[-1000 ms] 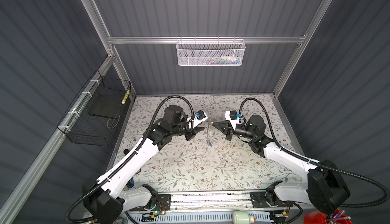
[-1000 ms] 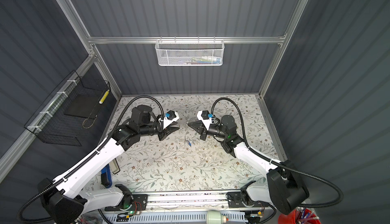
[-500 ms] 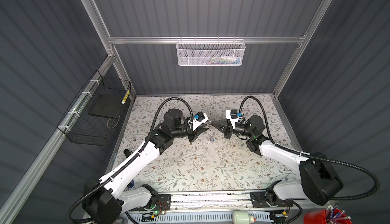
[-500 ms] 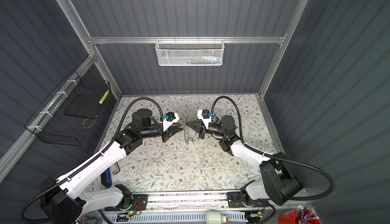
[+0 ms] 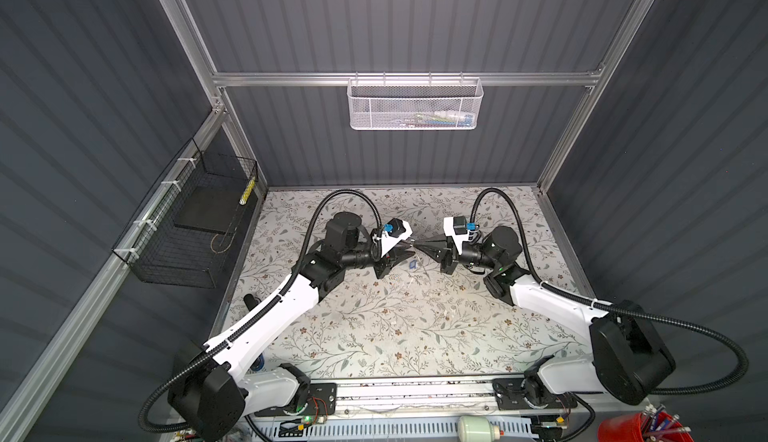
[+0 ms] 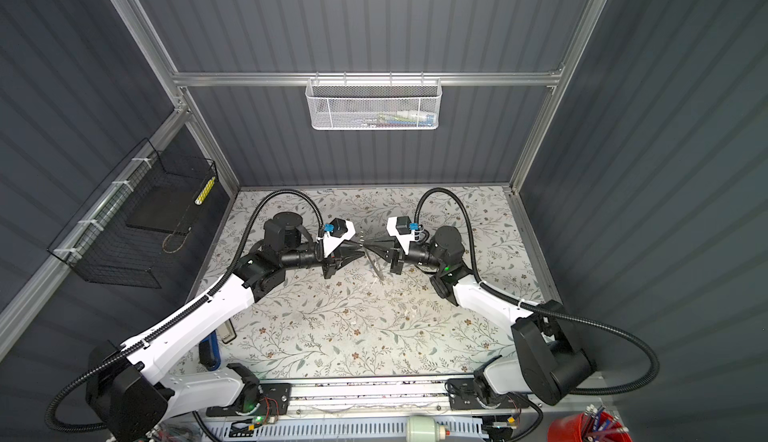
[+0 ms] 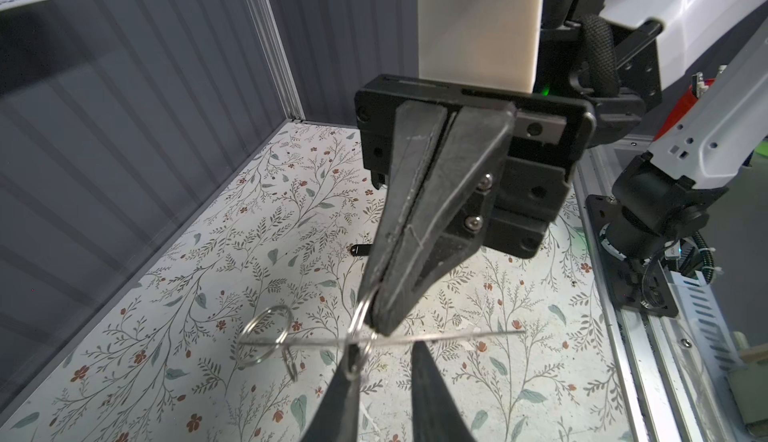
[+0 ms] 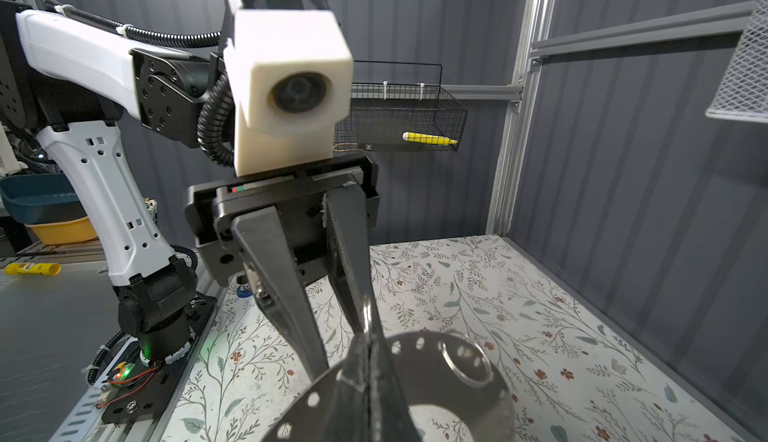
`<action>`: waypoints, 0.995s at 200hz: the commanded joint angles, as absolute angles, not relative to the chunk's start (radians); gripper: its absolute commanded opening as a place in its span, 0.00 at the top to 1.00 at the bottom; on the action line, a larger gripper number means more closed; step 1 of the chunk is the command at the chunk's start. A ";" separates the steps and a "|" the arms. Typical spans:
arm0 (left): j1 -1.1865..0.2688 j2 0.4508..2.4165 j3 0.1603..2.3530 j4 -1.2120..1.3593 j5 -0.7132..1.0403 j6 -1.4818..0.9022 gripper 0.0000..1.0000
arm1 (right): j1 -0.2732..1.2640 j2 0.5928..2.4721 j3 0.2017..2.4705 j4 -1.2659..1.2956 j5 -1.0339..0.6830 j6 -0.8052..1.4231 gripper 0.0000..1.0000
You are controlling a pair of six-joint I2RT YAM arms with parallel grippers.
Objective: Put the keys on the keyring
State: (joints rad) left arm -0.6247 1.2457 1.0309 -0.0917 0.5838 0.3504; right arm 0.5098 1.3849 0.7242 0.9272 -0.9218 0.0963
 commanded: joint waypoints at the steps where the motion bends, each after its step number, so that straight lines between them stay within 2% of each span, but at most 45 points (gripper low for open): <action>1: -0.627 1.252 1.055 -0.072 0.617 0.341 0.77 | 0.518 1.394 0.749 0.965 -0.956 0.087 1.00; 151: -0.627 1.194 1.041 -0.039 0.561 0.332 0.81 | 0.512 1.396 0.734 0.974 -0.975 0.064 1.00; 199: -0.627 1.205 1.040 -0.013 0.583 0.325 0.91 | 0.514 1.398 0.733 0.979 -0.993 0.066 1.00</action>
State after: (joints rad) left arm -0.6247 1.2083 1.0309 -0.0658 0.5541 0.3408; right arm 0.5026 1.3853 0.7242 0.9432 -0.9405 0.0742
